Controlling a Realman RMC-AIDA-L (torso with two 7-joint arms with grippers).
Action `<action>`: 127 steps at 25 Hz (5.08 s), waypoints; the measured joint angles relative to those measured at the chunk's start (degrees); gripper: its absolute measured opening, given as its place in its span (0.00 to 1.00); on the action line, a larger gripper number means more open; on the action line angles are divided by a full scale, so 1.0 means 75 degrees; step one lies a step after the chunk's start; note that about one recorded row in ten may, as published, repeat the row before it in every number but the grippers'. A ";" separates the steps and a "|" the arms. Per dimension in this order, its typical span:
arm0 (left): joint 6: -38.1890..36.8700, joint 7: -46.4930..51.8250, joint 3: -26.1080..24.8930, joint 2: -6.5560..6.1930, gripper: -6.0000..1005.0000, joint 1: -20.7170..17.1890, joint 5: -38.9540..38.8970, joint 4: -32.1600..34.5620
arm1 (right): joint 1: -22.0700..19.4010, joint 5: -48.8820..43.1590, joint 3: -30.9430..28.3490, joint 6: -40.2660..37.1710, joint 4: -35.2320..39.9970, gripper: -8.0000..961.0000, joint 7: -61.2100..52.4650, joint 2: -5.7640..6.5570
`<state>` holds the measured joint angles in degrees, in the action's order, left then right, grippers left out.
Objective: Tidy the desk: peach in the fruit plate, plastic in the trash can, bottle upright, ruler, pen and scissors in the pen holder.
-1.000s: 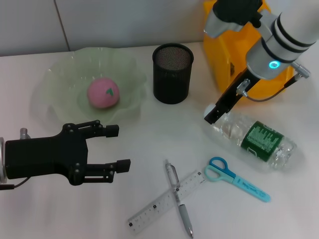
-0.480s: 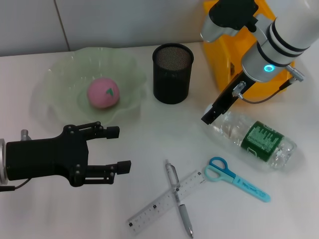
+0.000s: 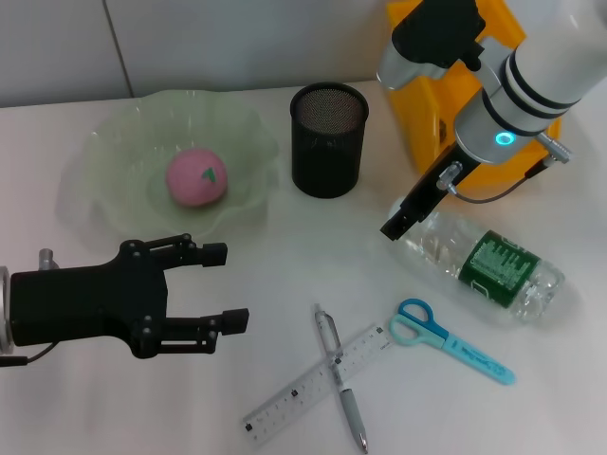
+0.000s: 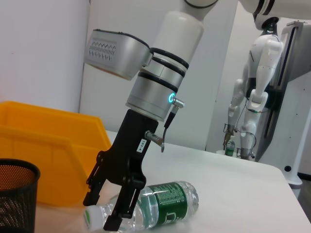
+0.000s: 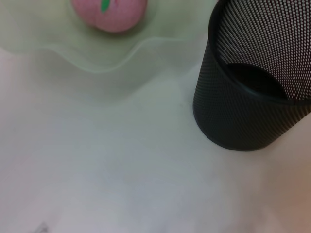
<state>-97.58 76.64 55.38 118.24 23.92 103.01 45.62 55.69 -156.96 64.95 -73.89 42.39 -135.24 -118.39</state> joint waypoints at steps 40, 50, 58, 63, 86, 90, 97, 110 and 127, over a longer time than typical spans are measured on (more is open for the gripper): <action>-0.0101 0.0031 -0.0025 -0.0025 0.83 -0.0002 0.0001 0.0058 | -0.0023 -0.0001 0.0173 0.0264 -0.0215 0.46 -0.0051 -0.0068; -0.0103 0.0033 -0.0025 -0.0039 0.83 0.0021 0.0000 0.0072 | -0.0076 0.0035 0.0133 0.0063 0.0214 0.44 -0.0062 -0.0070; -0.0102 0.0014 -0.0042 -0.0039 0.83 0.0029 0.0000 0.0072 | -0.0175 0.0076 0.0095 -0.0455 0.0918 0.44 -0.0149 -0.0077; -0.0121 0.0010 -0.0060 -0.0048 0.83 0.0068 0.0001 0.0076 | -0.0231 0.0082 0.0094 -0.0768 0.1286 0.44 -0.0279 -0.0089; -0.0173 0.0000 -0.0131 -0.0061 0.83 0.0173 0.0001 0.0083 | -0.0593 0.0081 0.0147 -0.2256 0.3330 0.44 -0.0745 -0.0105; -0.0172 0.0000 -0.0131 -0.0066 0.83 0.0196 0.0001 0.0082 | -0.0657 0.0097 0.0141 -0.2473 0.3587 0.44 -0.0812 -0.0112; -0.0173 0.0000 -0.0131 -0.0082 0.83 0.0222 0.0001 0.0082 | -0.0755 0.0171 0.0160 -0.2942 0.4130 0.44 -0.0997 -0.0116; -0.0194 0.0000 -0.0131 -0.0098 0.83 0.0220 0.0001 0.0084 | -0.0822 0.0176 0.0133 -0.3461 0.4939 0.44 -0.1229 -0.0110; -0.0294 0.0004 -0.0183 -0.0110 0.83 0.0236 0.0001 0.0164 | -0.0898 0.0142 0.0084 -0.3972 0.5656 0.44 -0.1420 -0.0091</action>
<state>-99.78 76.67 54.01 117.42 25.69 103.01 46.85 48.95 -155.90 65.58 -103.68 84.81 -145.89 -119.07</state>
